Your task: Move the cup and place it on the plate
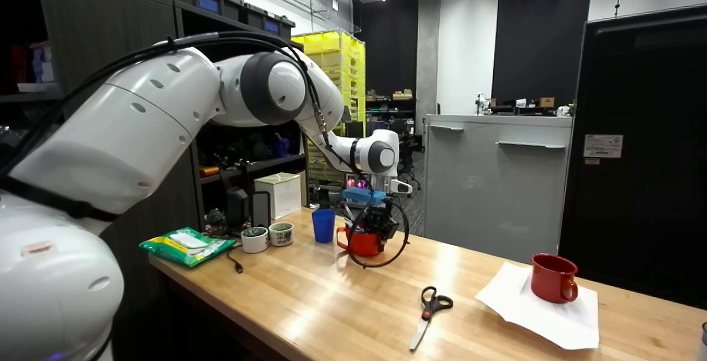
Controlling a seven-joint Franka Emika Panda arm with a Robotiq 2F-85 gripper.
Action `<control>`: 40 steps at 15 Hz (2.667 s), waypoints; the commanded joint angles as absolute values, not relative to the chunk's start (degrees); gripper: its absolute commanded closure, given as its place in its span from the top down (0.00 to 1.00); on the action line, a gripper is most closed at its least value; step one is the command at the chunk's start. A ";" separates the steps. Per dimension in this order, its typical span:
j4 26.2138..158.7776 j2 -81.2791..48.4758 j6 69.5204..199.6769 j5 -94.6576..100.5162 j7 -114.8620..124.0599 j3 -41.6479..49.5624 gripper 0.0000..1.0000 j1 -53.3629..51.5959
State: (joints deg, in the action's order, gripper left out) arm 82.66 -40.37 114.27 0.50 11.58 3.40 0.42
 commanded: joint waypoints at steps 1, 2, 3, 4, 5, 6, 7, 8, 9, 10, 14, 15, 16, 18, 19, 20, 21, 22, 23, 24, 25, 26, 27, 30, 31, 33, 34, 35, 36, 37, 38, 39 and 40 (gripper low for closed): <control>82.49 -39.70 113.58 0.32 10.96 3.41 0.02 0.57; 82.59 -39.51 113.64 0.28 10.87 3.38 0.00 0.64; 82.49 -39.19 113.67 0.29 10.73 3.33 0.01 0.66; 82.59 -38.76 113.84 0.20 10.65 3.30 0.02 0.76; 82.63 -38.28 113.76 0.16 10.59 3.28 0.02 0.80; 82.83 -38.06 114.09 0.10 10.53 3.26 0.03 0.88; 83.15 -37.42 114.15 0.17 10.52 3.33 0.02 0.90; 83.35 -36.86 114.31 0.08 10.38 3.30 0.01 1.04; 83.70 -36.08 114.48 -0.01 10.25 3.32 0.01 1.24; 83.93 -35.44 114.41 -0.13 10.16 3.31 0.01 1.43; 85.34 -32.36 114.97 -0.56 9.68 3.59 0.02 2.75; 85.78 -31.50 115.16 -0.73 9.47 3.64 0.02 3.22; 86.11 -30.42 114.81 -0.83 9.45 3.76 0.02 3.69; 87.14 -28.26 114.59 -1.22 9.17 3.97 0.02 4.89; 88.20 -26.61 114.60 -1.42 9.31 4.17 0.02 5.50; 88.99 -25.30 114.54 -1.58 9.51 4.43 0.02 6.08; 89.79 -24.03 114.15 -1.99 9.89 4.77 0.02 6.73; 90.82 -22.47 113.40 -2.48 10.34 5.26 0.02 7.41; 91.75 -21.33 113.10 -2.93 10.71 5.83 0.02 8.07; 92.96 -19.78 112.31 -3.48 11.28 6.58 0.02 8.79; 94.27 -18.36 111.80 -3.93 11.68 7.41 0.02 9.54; 95.71 -16.81 111.56 -4.19 12.11 8.40 0.02 10.32; 96.72 -15.61 111.09 -4.33 12.46 9.35 0.02 11.04; 99.61 -13.00 111.57 -4.16 13.66 12.49 0.02 13.50; 100.25 -12.60 111.92 -3.86 13.79 13.52 0.02 14.36; 100.90 -12.46 112.54 -3.78 13.61 15.36 0.02 16.10; 100.99 -12.77 112.80 -4.08 13.25 16.06 0.02 16.98; 100.74 -13.20 112.85 -4.17 13.11 16.79 0.02 17.84; 100.40 -13.86 113.09 -4.45 12.83 17.34 0.02 18.64; 99.96 -14.45 112.91 -4.72 12.86 17.84 0.02 19.42; 99.70 -15.09 112.94 -5.04 12.82 18.21 0.02 20.13; 99.40 -15.61 112.92 -5.16 12.77 18.54 0.02 20.73; 99.19 -16.20 113.06 -5.33 12.65 18.81 0.02 21.31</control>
